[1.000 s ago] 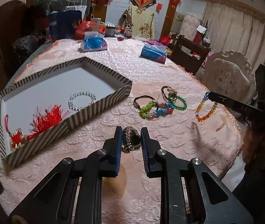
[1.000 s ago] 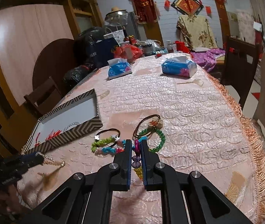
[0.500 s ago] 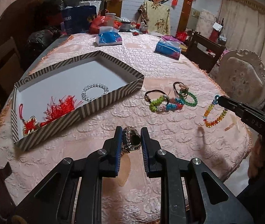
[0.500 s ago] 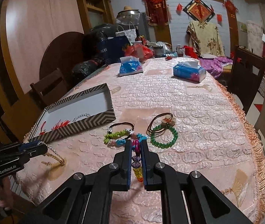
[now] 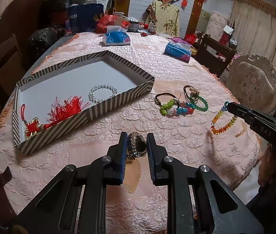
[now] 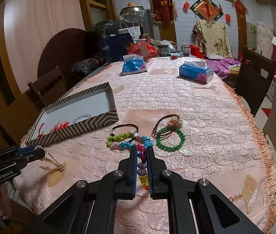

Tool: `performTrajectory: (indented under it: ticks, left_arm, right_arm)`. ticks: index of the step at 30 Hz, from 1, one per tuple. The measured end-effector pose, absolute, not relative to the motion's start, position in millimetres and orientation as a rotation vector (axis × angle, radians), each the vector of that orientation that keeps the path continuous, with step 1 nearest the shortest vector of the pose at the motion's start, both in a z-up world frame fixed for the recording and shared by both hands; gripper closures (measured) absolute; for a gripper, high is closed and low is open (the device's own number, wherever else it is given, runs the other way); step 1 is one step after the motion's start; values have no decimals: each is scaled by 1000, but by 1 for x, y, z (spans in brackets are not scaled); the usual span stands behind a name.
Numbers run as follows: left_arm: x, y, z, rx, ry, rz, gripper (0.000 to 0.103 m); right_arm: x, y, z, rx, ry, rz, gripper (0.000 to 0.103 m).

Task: Organize jewelry
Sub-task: 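Hold the gold pendant in the left tool while the right tool holds the beaded bracelet raised, then carry the pendant over the box with the left tool while the right tool brings the bracelet toward it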

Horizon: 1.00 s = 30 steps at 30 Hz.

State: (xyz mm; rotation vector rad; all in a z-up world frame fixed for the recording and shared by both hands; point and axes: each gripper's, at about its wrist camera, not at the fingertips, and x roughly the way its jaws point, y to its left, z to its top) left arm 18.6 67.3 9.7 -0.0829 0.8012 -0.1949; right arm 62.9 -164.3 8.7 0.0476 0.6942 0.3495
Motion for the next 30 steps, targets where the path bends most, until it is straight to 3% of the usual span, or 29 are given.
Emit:
performTrajectory:
  ticks: [30]
  left_arm:
    - [25, 75, 18, -115, 784, -200, 85]
  right_arm:
    - [69, -149, 14, 57, 670, 358, 95]
